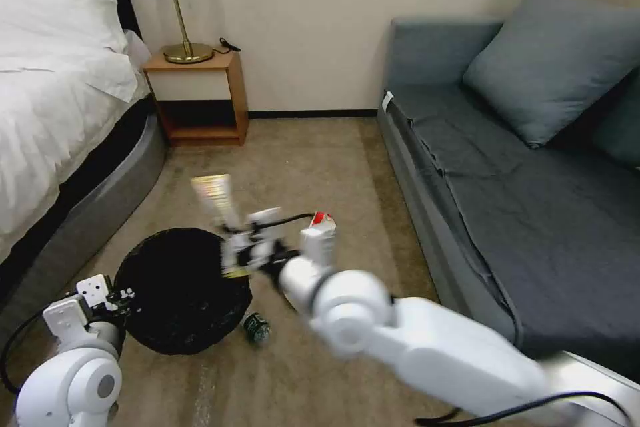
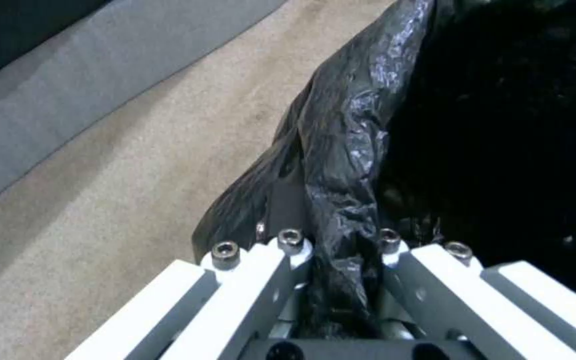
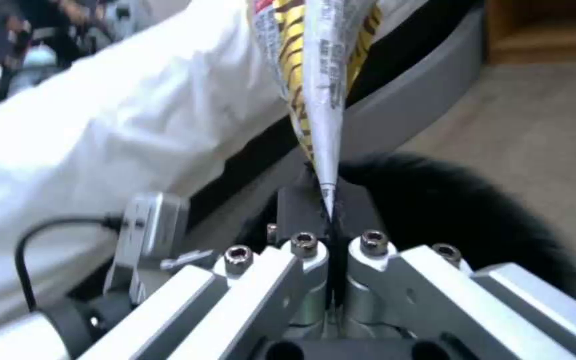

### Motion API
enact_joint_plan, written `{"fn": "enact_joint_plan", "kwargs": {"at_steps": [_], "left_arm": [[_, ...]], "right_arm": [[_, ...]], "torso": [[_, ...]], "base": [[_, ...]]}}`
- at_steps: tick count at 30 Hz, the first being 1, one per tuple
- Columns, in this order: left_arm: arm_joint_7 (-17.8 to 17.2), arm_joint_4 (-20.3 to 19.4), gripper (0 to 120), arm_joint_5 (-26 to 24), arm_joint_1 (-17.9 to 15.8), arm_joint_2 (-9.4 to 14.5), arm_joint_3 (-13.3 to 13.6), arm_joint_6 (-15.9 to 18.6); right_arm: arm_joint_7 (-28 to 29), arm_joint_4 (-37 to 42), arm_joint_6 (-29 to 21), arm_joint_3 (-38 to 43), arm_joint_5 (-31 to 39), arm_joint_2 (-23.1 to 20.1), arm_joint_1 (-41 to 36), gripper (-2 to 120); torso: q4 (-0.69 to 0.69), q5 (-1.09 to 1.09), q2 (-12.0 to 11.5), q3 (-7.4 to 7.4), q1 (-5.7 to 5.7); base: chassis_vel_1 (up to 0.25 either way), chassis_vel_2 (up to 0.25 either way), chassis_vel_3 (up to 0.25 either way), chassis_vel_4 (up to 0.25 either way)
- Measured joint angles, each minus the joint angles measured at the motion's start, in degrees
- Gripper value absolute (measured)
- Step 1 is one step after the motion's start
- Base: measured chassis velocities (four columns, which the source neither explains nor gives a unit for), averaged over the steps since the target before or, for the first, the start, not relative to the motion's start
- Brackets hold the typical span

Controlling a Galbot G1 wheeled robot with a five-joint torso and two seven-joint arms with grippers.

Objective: Pick up the trash bin, then pick up the garbage on the floor and place it into the trash bin.

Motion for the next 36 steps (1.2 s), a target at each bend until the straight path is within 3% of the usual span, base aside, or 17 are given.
{"fn": "enact_joint_plan", "kwargs": {"at_steps": [7,14,36], "left_arm": [[0.0,-2.1,3,0.1,0.8,-0.6,0.6,0.1],[0.0,-2.7,3,0.1,0.8,-0.7,0.8,0.2],[0.1,-1.8,3,0.4,0.5,-0.4,1.3,0.2]], "right_arm": [[-0.7,-10.1,2.0,-7.0,-3.7,4.0,3.4,0],[-1.3,-14.0,2.7,-9.0,-7.0,4.6,2.2,0],[-0.9,-7.2,-0.2,-7.4,-6.0,2.7,1.5,77]], "torso": [[-0.01,0.01,0.0,0.00,0.00],[-0.01,0.01,0.0,0.00,0.00],[-0.02,0.02,0.0,0.00,0.00]], "base": [[0.000,0.000,0.000,0.000],[0.000,0.000,0.000,0.000],[0.000,0.000,0.000,0.000]]}}
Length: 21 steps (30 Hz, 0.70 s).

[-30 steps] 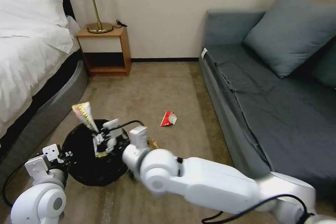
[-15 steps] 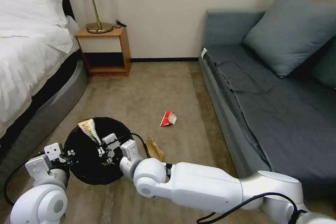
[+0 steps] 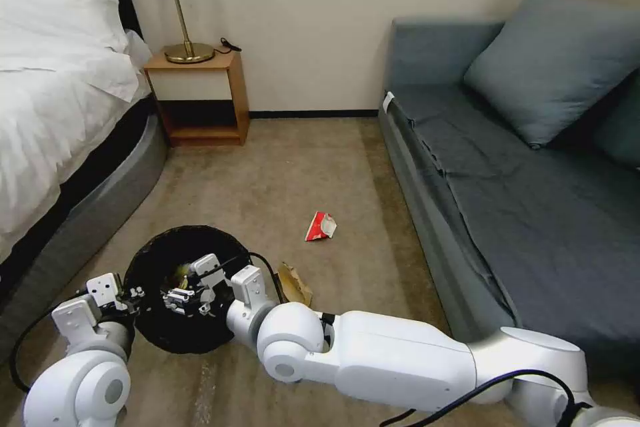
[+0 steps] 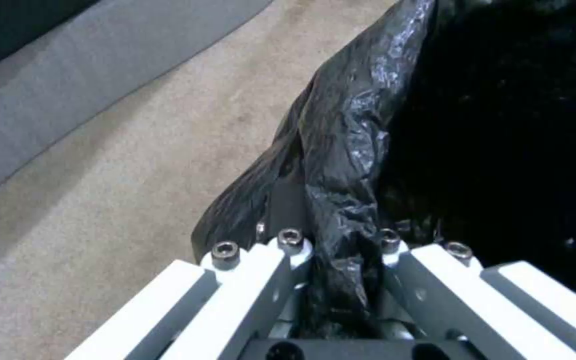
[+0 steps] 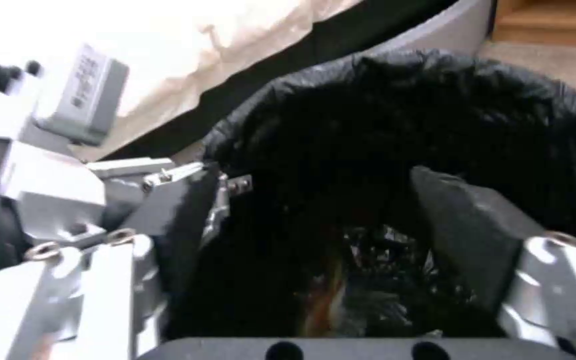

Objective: Pick up the trash bin, then pick up the garbage on the floor and place it into the trash bin.

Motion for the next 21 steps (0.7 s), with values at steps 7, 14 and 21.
{"fn": "enact_joint_plan", "kwargs": {"at_steps": [7,14,21], "left_arm": [[0.0,1.4,3,-0.1,-0.3,0.1,-0.7,-0.2],[0.7,3.7,3,0.3,-1.0,1.5,-4.5,-0.7],[1.4,5.2,3,0.0,-1.1,3.0,-8.2,-1.1]], "right_arm": [[0.7,2.2,-0.9,3.1,0.0,-0.2,2.0,93],[1.9,4.2,-5.0,12.8,-0.8,-5.3,4.7,95],[4.9,5.1,-11.2,18.3,-2.8,-15.3,-1.9,99]], "torso": [[0.01,0.00,0.0,0.00,0.00],[0.01,0.01,0.0,0.00,0.00],[-0.02,0.02,0.0,0.00,0.00]], "base": [[0.000,0.000,0.000,0.000],[0.000,0.000,0.000,0.000],[0.000,0.000,0.000,0.000]]}}
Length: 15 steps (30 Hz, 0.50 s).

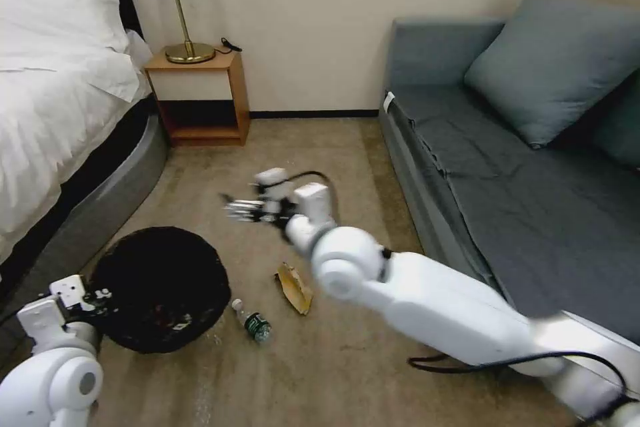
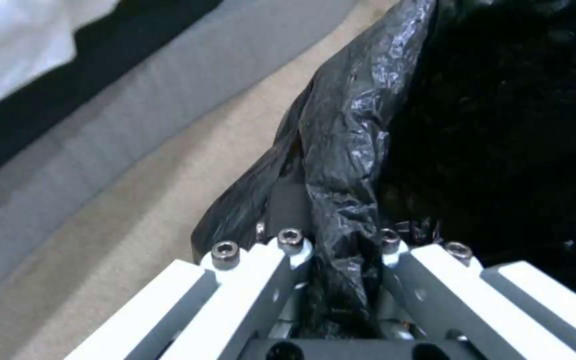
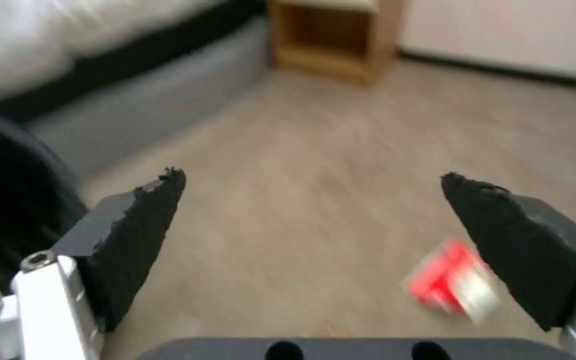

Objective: Pick up the trash bin, then pick up the garbage on the floor and place it into the trash bin.

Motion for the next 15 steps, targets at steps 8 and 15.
{"fn": "enact_joint_plan", "kwargs": {"at_steps": [8,15], "left_arm": [[0.2,0.6,3,-0.7,-0.2,0.4,-2.0,-0.1],[0.1,0.7,3,-0.3,0.0,-0.5,-2.0,-0.2]], "right_arm": [[-2.3,-1.1,-1.1,1.5,-5.1,-5.6,-9.6,100],[-3.2,-4.2,-2.1,-1.1,-5.7,-4.3,-12.6,100]], "torso": [[0.02,0.00,0.0,0.00,0.00],[0.02,-0.02,0.0,0.00,0.00]], "base": [[0.000,0.000,0.000,0.000],[0.000,0.000,0.000,0.000]]}}
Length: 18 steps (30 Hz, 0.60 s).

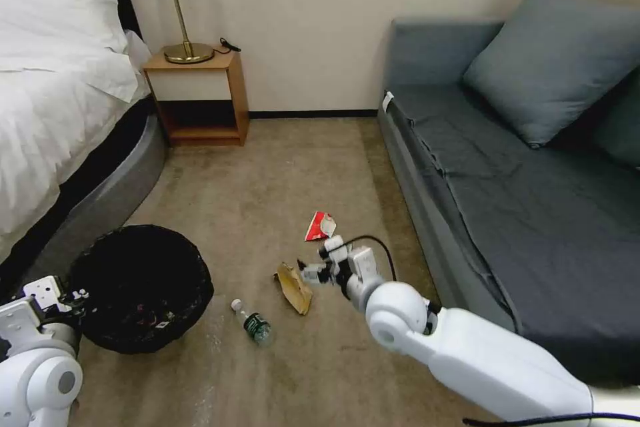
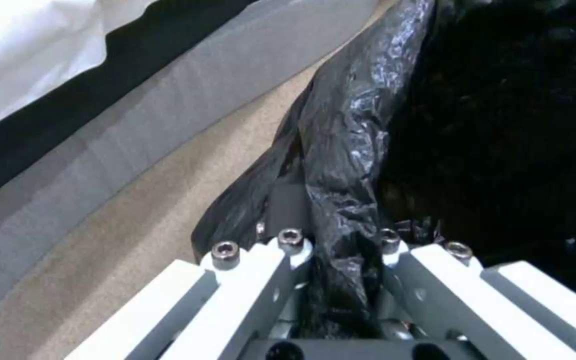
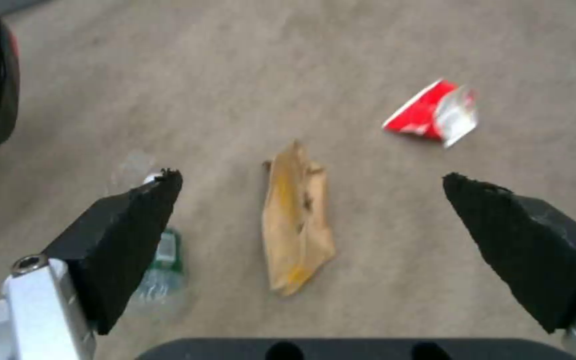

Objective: Pick up the trash bin, then pick up the garbage on the floor and place it into the trash bin.

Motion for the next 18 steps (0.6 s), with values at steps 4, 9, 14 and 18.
{"fn": "enact_joint_plan", "kwargs": {"at_steps": [4,9,14,18], "left_arm": [[-0.1,-0.6,3,0.3,0.5,-0.5,0.1,0.0],[-0.1,-1.7,3,0.5,1.0,-1.3,0.1,0.0],[-0.2,-2.9,3,0.8,1.3,-2.4,0.2,0.0],[-0.2,-3.6,3,1.1,1.6,-3.0,0.3,0.1]], "right_arm": [[-1.7,-4.0,1.3,-1.3,0.1,2.4,0.9,100],[-4.4,-10.8,3.4,-4.5,0.4,5.2,3.1,99],[-8.0,-19.5,6.9,-8.8,-0.3,8.2,4.9,99],[-10.4,-24.1,10.0,-11.3,-0.8,10.7,5.9,99]], "torso": [[0.01,-0.01,0.0,0.00,0.00],[0.01,-0.02,0.0,0.00,0.00],[0.00,-0.01,0.0,0.00,0.00],[0.00,-0.01,0.0,0.00,0.00]], "base": [[0.000,0.000,0.000,0.000],[0.000,0.000,0.000,0.000],[0.000,0.000,0.000,0.000],[0.000,0.000,0.000,0.000]]}}
